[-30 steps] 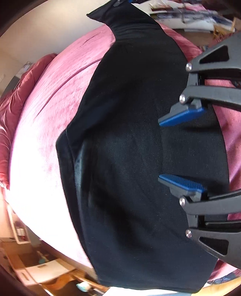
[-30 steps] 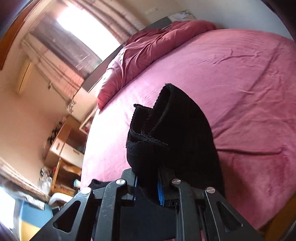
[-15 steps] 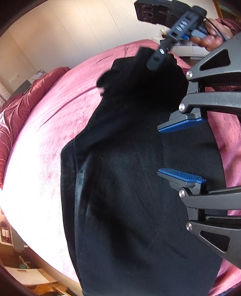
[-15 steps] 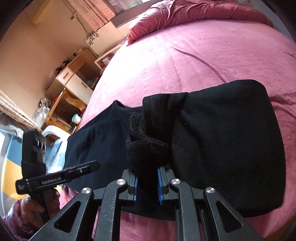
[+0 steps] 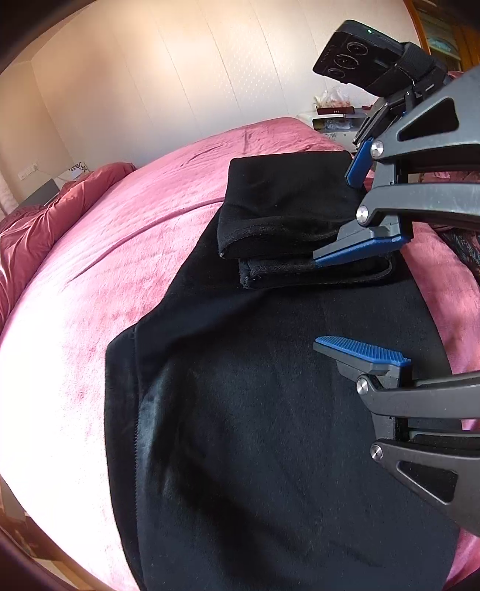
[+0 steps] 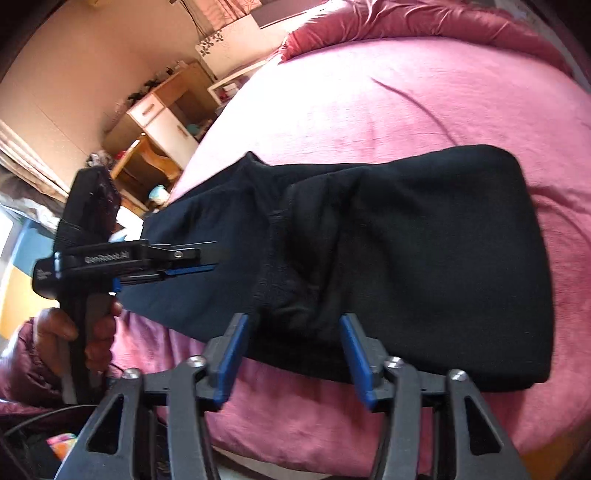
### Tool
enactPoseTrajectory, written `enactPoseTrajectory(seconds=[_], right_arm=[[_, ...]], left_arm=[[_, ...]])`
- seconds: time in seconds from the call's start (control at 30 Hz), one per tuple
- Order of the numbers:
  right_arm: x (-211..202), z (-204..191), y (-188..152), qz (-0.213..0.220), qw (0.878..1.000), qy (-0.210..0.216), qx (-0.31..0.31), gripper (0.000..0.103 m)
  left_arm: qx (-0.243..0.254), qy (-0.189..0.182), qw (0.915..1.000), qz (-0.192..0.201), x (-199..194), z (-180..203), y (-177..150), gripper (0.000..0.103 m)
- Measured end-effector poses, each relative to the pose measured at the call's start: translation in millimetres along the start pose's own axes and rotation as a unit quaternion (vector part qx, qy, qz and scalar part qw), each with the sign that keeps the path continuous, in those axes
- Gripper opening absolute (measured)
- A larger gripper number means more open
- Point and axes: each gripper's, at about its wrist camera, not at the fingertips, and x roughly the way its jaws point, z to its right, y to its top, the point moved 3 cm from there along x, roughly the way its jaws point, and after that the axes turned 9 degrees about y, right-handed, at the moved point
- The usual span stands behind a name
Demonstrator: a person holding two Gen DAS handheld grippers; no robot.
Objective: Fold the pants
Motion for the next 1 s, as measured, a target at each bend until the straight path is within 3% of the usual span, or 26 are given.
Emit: enactPoseTrajectory(seconds=[0.07, 0.2, 0.33, 0.37, 0.43, 0.57, 0.73, 0.87, 1.0], right_arm=[[6.9, 0.6, 0.9, -0.004, 1.0, -0.015, -0.003, 0.029], [30.0, -9.4, 3.0, -0.023, 1.0, 0.003, -0.011, 0.029], [56.0, -12.5, 6.4, -0.035, 0.999, -0.01, -0.017, 0.031], [60.5, -12.2, 6.3, -0.036, 0.999, -0.015, -0.016, 0.027], [66.9, -13.7, 8.0, -0.035, 0.998, -0.032, -0.03, 0.005], [66.3, -21.8, 8.1, -0.041, 0.998, -0.027, -0.047, 0.004], [48.1, -42.8, 5.7, -0.026, 0.998, 0.014, -0.059, 0.003], [68.9, -40.4, 2.2, -0.042, 0.998, 0.007, -0.054, 0.004], [78.8, -37.7, -1.8, -0.05, 0.997, 0.017, -0.052, 0.004]], left_arm=[[-0.005, -0.007, 0.9999, -0.008, 4.1, -1.0, -0.1, 0.04], [-0.003, -0.007, 0.9998, -0.016, 5.0, 3.8, -5.4, 0.04], [-0.004, -0.007, 0.9998, -0.018, 3.5, 2.7, -7.0, 0.04], [-0.004, -0.007, 0.9998, -0.019, 3.0, 2.2, -7.3, 0.04], [-0.003, -0.009, 0.9997, -0.021, 5.9, 3.4, -7.0, 0.04], [-0.005, -0.019, 0.9995, -0.026, 18.7, 13.7, -1.7, 0.04], [-0.01, -0.034, 0.999, -0.029, 26.0, 20.2, -0.4, 0.042], [-0.029, -0.047, 0.9976, -0.043, 38.7, 26.3, 4.2, 0.046], [-0.031, -0.037, 0.9965, -0.067, 54.6, 35.4, 8.4, 0.048]])
